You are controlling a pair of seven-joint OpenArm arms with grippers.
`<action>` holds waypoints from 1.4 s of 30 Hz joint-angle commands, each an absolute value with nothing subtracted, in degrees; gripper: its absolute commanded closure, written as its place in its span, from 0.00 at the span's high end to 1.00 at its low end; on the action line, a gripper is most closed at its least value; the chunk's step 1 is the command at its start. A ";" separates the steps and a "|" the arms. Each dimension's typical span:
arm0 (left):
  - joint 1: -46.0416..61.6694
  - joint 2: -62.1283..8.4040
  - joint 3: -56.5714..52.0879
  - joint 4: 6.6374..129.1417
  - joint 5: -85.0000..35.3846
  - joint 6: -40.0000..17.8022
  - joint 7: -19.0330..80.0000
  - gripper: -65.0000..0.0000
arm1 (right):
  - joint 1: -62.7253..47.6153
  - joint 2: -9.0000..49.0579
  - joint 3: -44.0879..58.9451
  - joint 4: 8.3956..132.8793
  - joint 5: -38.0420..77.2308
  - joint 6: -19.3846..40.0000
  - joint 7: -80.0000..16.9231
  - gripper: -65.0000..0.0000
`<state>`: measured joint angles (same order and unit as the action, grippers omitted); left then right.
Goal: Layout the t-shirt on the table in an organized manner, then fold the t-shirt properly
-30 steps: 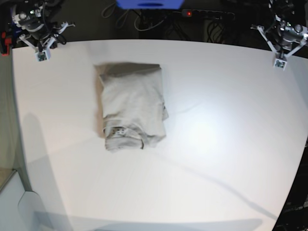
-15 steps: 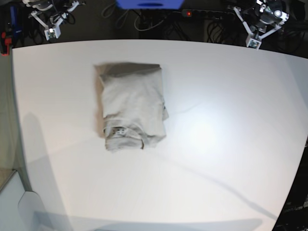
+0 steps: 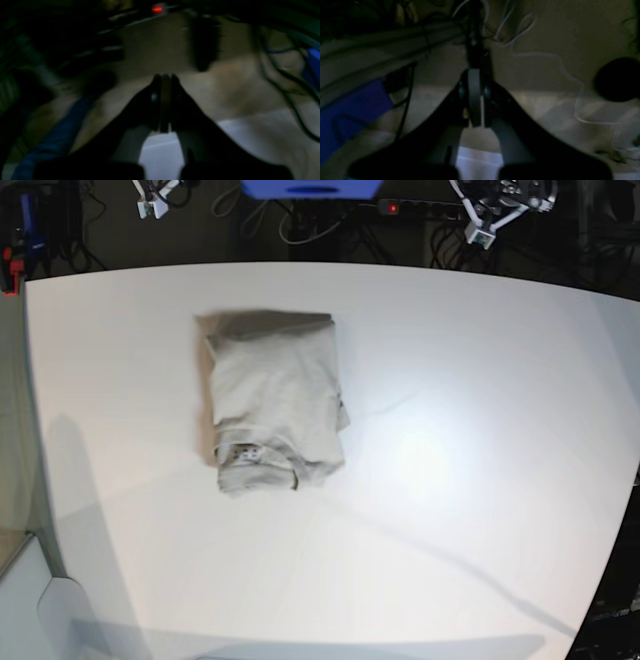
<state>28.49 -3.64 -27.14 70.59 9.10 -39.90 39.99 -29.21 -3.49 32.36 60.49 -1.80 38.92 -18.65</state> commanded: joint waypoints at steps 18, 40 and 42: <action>12.35 -4.18 -26.77 24.48 11.65 -34.86 13.85 0.00 | -16.75 3.03 32.48 15.87 -1.54 35.30 12.79 0.00; 3.74 -2.42 -27.21 7.08 19.56 -9.54 1.89 0.00 | -15.87 -0.04 20.18 15.34 -1.63 -0.66 16.75 0.00; 3.21 -2.33 -27.21 6.81 19.56 -9.36 1.89 0.00 | -15.52 -0.04 17.89 13.76 -1.63 -0.66 16.92 0.00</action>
